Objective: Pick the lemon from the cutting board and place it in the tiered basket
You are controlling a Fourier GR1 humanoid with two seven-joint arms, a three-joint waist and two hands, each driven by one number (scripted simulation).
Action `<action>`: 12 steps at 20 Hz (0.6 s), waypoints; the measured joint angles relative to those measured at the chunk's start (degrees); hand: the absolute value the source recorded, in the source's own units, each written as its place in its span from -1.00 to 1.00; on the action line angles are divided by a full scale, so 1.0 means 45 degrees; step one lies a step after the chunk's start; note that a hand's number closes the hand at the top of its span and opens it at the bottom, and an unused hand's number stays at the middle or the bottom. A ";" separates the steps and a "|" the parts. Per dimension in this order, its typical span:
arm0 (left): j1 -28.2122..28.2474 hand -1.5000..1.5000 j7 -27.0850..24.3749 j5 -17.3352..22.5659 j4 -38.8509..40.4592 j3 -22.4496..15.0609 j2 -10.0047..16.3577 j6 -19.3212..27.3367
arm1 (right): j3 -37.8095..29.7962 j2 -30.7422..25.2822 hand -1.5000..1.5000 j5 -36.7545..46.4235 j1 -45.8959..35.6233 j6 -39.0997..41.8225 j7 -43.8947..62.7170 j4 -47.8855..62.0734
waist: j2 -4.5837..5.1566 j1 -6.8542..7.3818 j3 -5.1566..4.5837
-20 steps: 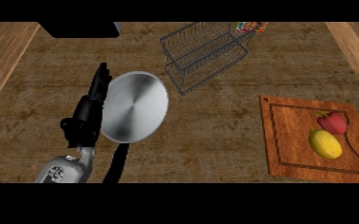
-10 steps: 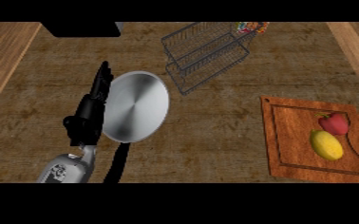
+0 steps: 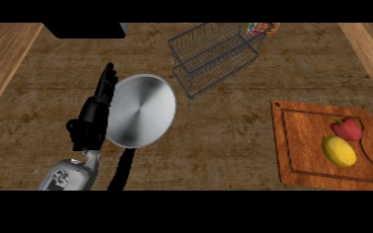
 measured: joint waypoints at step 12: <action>0.0012 0.00 0.0157 -0.0340 -0.0070 0.0282 -0.0251 -0.0297 | 0.2269 -0.0119 -1.00 0.2804 -0.0585 -0.4733 -0.4022 0.3784 | -0.0010 0.0057 -0.0051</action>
